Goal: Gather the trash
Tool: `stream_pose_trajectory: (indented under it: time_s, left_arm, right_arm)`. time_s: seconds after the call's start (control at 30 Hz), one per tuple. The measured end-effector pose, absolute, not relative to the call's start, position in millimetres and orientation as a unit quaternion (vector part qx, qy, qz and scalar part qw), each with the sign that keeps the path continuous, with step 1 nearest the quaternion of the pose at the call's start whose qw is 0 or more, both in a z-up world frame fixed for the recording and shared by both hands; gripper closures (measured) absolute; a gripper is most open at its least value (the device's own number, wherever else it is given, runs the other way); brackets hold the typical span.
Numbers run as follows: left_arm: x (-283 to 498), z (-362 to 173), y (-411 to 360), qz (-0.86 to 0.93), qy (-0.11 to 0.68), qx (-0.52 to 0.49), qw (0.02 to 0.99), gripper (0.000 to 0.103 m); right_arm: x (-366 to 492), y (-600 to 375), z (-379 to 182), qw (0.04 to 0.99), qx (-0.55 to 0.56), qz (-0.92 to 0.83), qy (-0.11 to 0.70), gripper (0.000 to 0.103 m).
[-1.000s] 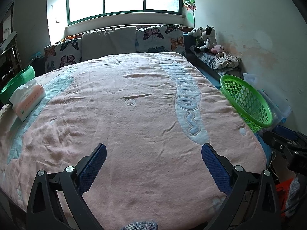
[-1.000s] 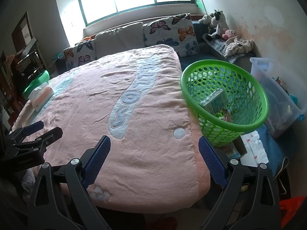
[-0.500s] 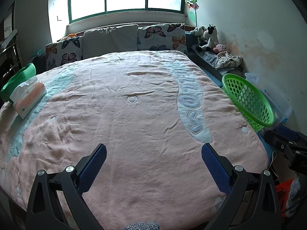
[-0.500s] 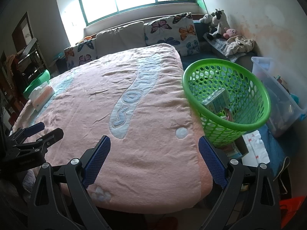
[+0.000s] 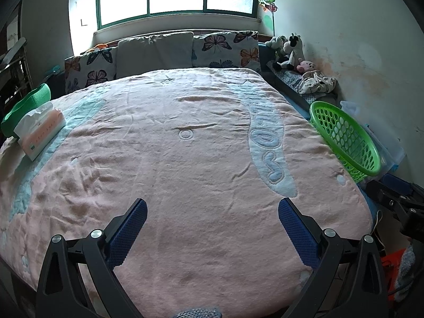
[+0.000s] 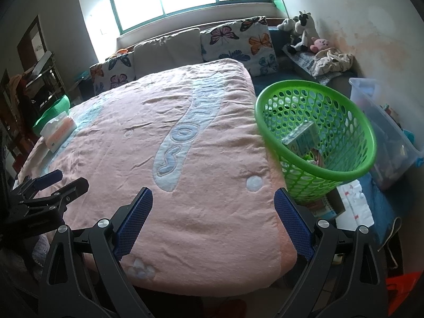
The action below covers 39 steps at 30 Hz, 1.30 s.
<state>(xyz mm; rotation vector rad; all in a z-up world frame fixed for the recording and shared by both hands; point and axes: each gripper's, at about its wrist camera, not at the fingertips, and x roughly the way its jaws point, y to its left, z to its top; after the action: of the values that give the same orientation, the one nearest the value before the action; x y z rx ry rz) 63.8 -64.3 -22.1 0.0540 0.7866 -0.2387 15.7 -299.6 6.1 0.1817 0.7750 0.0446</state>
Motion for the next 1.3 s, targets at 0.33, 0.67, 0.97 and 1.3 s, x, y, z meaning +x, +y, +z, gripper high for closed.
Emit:
stream_pose_trajectory:
  time_s: [0.33,0.67,0.97,1.3]
  left_arm:
    - [64.4,-22.7,-63.5,-0.116,0.382,0.027,0.916,0.007]
    - [64.4,-22.3,-63.5,-0.113,0.382,0.027,0.917,0.007]
    - [64.1,-20.8,-59.4,-0.107,0.382,0.025,0.917,0.007]
    - [64.6,-19.9,-53.7,-0.101,0.38,0.021,0.919,0.007]
  right_arm:
    - [17.1,-298.0,5.2,0.921,0.088,0.025,0.378,0.011]
    - [17.6,-296.8,5.5,0.922,0.088,0.029,0.375,0.011]
    - [17.8,-295.2,6.4,0.923,0.089,0.034,0.373,0.011]
    - [18.0,-292.4,6.0,0.922,0.088,0.039,0.374,0.011]
